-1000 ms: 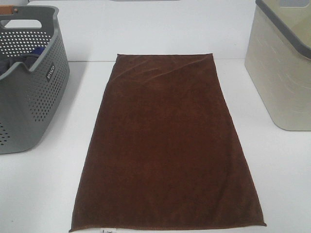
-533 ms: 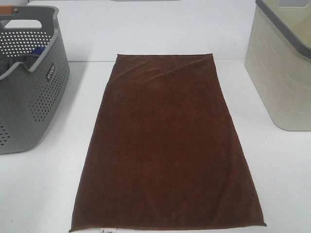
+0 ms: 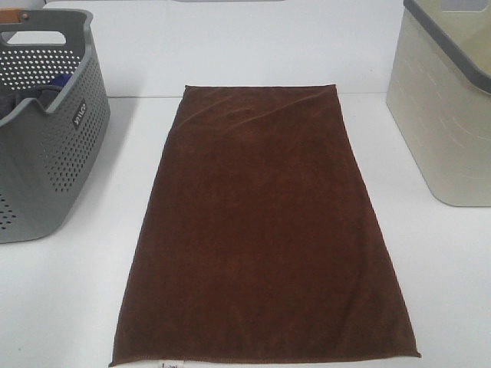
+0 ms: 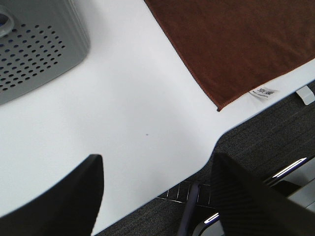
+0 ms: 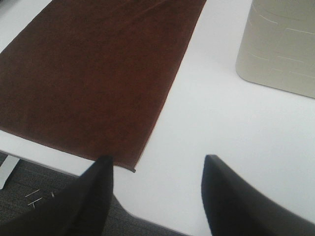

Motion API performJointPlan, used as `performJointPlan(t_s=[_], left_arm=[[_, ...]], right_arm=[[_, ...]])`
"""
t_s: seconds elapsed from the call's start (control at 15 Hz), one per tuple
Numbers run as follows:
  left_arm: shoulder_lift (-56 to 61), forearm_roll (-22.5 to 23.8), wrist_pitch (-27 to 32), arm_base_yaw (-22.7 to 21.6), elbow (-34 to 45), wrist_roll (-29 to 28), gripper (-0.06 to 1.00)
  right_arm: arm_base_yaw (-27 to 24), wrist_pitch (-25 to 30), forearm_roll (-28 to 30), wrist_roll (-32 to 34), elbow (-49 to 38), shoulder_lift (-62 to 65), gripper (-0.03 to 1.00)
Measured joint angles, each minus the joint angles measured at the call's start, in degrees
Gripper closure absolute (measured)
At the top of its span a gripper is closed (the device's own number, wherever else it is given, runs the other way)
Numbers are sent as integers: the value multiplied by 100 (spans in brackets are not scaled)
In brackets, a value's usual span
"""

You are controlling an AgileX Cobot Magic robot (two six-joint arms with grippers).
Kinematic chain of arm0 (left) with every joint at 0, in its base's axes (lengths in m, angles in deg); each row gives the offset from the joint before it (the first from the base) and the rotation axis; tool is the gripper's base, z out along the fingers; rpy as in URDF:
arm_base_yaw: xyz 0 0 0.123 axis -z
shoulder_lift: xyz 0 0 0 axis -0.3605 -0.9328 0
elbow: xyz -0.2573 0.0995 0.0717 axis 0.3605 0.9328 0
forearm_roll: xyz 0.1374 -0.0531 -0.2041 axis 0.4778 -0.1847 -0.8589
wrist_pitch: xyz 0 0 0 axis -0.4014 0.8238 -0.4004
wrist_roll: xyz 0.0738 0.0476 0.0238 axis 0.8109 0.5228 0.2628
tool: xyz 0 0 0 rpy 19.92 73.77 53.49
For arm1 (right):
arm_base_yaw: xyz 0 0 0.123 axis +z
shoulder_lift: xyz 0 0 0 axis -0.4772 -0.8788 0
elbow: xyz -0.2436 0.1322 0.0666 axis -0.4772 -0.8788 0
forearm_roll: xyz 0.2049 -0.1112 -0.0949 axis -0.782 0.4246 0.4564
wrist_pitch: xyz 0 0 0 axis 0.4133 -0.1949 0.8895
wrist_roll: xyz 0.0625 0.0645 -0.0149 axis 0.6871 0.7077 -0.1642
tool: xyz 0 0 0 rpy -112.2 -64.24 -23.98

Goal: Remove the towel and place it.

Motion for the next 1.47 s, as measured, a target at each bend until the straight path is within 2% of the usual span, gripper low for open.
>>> performJointPlan(t_s=[0.6, 0.8, 0.93, 1.0, 1.07, 1.13, 1.47], left_arm=[[0, -6, 11, -29, 0, 11, 34], [304, -6, 17, -470, 0, 11, 34], [1026, -6, 17, -1060, 0, 11, 34], [1203, -6, 17, -1192, 0, 11, 34], [1696, -6, 17, -1524, 0, 11, 34], [1977, -6, 17, -1679, 0, 11, 34], [2217, -6, 23, -1730, 0, 11, 34]], right_arm=[[0, 0, 0, 0, 0, 0, 44], [-80, 0, -6, -11, 0, 6, 44], [-665, 0, -6, -11, 0, 6, 44], [-785, 0, -6, -11, 0, 17, 44], [-1209, 0, -6, -11, 0, 149, 44], [-1392, 0, -6, -11, 0, 292, 44], [-1524, 0, -6, -11, 0, 745, 44]])
